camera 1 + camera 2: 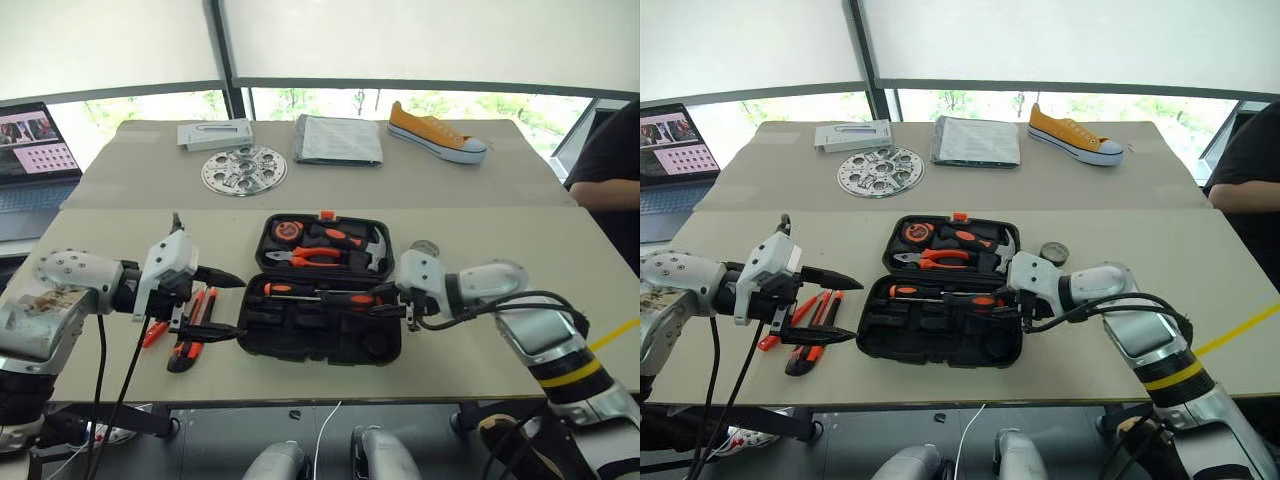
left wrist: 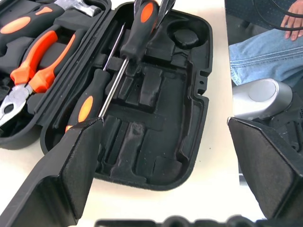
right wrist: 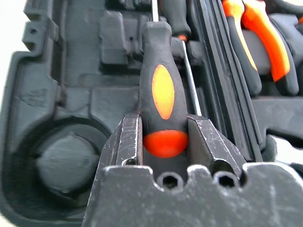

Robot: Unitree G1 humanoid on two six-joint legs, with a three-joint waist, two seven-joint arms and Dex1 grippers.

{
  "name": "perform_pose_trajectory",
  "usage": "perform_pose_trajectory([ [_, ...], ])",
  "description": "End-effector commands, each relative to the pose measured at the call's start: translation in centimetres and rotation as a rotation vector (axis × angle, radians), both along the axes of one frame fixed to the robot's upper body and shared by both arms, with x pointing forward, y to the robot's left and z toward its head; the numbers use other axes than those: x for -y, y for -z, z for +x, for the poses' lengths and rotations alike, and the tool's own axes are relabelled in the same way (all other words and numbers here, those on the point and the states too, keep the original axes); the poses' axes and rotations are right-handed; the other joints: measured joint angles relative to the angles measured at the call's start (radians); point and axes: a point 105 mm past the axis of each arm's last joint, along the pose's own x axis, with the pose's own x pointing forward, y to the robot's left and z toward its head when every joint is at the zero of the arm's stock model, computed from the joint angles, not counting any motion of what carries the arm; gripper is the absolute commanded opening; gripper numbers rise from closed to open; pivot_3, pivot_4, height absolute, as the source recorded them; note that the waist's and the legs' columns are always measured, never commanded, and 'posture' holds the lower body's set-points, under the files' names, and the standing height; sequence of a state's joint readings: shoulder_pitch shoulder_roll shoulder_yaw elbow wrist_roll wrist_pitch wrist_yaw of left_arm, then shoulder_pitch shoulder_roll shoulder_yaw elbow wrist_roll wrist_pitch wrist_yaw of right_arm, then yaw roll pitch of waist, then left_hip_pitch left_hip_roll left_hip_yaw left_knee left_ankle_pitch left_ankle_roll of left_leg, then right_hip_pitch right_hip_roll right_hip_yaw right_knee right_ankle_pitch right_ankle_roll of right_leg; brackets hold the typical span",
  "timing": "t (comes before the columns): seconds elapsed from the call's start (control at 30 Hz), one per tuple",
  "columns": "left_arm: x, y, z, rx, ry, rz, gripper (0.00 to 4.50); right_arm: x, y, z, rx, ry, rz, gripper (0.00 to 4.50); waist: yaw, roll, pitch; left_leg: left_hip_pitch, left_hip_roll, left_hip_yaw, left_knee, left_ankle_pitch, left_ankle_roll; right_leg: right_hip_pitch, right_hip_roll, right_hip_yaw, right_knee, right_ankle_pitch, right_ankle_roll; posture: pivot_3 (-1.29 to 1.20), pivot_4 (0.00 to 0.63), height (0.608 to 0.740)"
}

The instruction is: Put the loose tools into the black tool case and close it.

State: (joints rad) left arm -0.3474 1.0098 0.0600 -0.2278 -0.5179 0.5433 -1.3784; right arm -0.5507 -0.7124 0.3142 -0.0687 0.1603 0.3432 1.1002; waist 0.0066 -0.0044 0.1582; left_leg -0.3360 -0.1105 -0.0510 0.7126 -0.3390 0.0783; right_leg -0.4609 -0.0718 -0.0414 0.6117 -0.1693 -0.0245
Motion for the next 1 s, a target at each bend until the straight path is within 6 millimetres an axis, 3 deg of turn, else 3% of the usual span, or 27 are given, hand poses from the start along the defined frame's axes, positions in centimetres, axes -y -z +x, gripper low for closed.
perform_pose_trajectory([
  [0.03,0.3,-1.3,-0.3,0.054,0.015,-0.014,4.50,0.5,-0.9,0.5,0.042,0.017,0.000,0.94,-0.001,0.000,0.000,0.000,0.000,0.000,0.000,0.000,0.000,0.000,0.000,0.000,0.000,0.000,0.000,0.00,0.150,0.740],
  [0.37,0.4,-1.5,0.3,0.066,0.015,-0.010,4.50,1.9,-1.1,-0.8,0.041,-0.012,-0.018,0.94,0.001,0.000,0.000,0.000,0.000,0.000,0.000,0.000,0.000,0.000,0.000,0.000,0.000,0.000,0.000,0.00,0.150,0.740],
  [0.6,0.6,-1.4,0.8,0.073,0.027,-0.010,4.50,1.4,-0.9,-0.4,0.044,0.010,0.005,0.94,0.000,0.000,0.000,0.000,0.000,0.000,0.000,0.000,0.000,0.000,0.000,0.000,0.000,0.000,0.000,0.00,0.150,0.740],
  [0.67,0.6,-1.5,0.9,0.075,0.031,-0.010,4.50,1.1,-1.0,-0.4,0.042,0.011,0.018,1.95,0.000,0.000,0.000,0.000,0.000,0.000,0.000,0.000,0.000,0.000,0.000,0.000,0.000,0.000,0.000,0.00,0.150,0.740],
  [0.7,0.6,-1.5,1.0,0.076,0.032,-0.010,4.50,1.0,-1.0,-0.4,0.046,0.010,0.018,2.12,0.000,0.000,0.000,0.000,0.000,0.000,0.000,0.000,0.000,0.000,0.000,0.000,0.000,0.000,0.000,0.00,0.150,0.740],
  [0.93,0.5,-1.5,1.2,0.080,0.031,-0.007,4.50,0.6,-2.4,-0.3,0.076,0.015,0.059,4.48,0.000,0.000,0.000,0.000,0.000,0.000,0.000,0.000,0.000,0.000,0.000,0.000,0.000,0.000,0.000,0.00,0.150,0.740],
  [1.0,0.5,-1.4,1.2,0.080,0.030,-0.007,4.50,-0.2,-3.0,-0.4,0.058,0.010,0.113,4.48,-0.001,0.000,0.000,0.000,0.000,0.000,0.000,0.000,0.000,0.000,0.000,0.000,0.000,0.000,0.000,0.00,0.150,0.740],
])
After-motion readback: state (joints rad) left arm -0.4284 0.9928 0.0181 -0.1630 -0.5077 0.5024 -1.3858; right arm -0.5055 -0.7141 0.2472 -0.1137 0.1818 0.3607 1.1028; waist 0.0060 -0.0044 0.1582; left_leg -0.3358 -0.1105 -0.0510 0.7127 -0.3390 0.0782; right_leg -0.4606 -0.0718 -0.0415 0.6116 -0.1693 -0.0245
